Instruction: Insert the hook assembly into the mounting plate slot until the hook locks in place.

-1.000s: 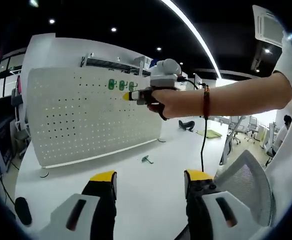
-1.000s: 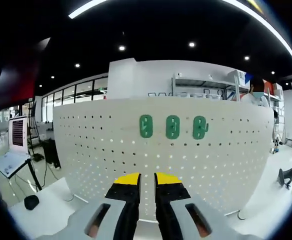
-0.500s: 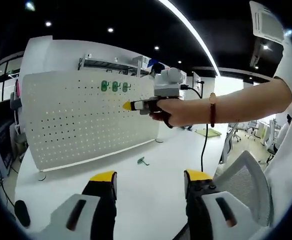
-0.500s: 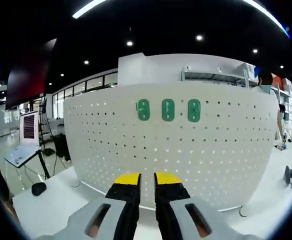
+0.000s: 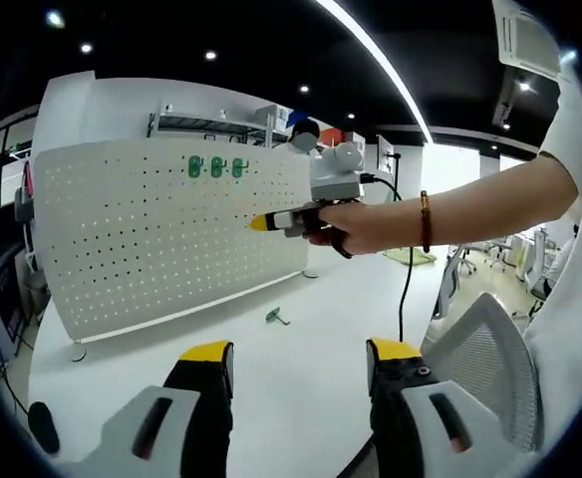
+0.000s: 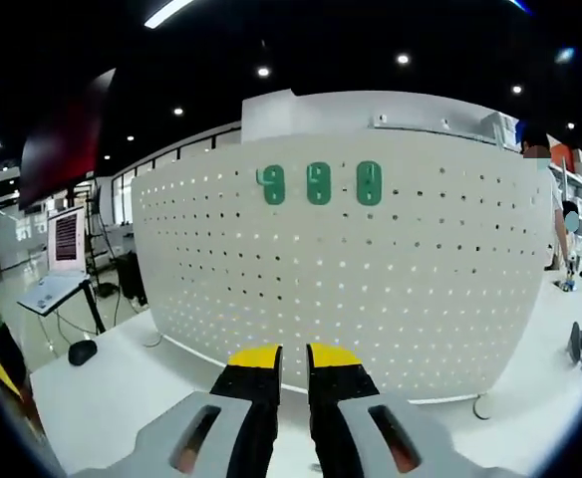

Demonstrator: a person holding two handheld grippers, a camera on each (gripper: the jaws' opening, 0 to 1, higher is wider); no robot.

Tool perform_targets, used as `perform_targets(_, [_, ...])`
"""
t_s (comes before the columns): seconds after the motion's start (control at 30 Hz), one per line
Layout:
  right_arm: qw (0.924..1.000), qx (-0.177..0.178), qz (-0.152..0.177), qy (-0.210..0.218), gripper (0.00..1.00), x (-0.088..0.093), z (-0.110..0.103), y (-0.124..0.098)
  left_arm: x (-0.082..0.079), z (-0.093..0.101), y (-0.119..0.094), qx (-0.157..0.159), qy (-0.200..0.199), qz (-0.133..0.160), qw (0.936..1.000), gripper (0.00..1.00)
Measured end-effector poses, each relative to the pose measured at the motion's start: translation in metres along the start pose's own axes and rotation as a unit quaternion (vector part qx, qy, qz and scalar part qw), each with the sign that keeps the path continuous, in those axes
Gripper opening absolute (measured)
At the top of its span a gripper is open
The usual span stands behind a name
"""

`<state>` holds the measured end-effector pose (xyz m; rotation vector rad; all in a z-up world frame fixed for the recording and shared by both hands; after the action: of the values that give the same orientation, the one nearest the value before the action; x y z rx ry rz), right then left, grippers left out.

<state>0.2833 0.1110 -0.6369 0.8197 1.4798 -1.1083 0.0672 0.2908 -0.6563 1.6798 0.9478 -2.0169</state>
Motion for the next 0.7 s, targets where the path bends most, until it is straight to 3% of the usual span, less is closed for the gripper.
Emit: perform_targets(0.7, [0.9973, -0.023, -0.070, 0.004, 0.09, 0.058, 0.022, -0.017, 0.007, 0.006, 0.006, 0.006, 0.000, -0.016, 0.9999, 0.55])
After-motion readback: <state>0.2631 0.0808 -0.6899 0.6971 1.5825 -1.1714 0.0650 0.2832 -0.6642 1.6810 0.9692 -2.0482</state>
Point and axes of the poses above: the point that each gripper's makers call its tool centre point, and the gripper's own axes: y roughly forward along the fingers, z roughly to its right, x roughly out of its underside, the point moved 3 cm from there along -y, roughly backward along the fingers, and after that the axes turned 1 degree about -x, right-handed, at the moved point
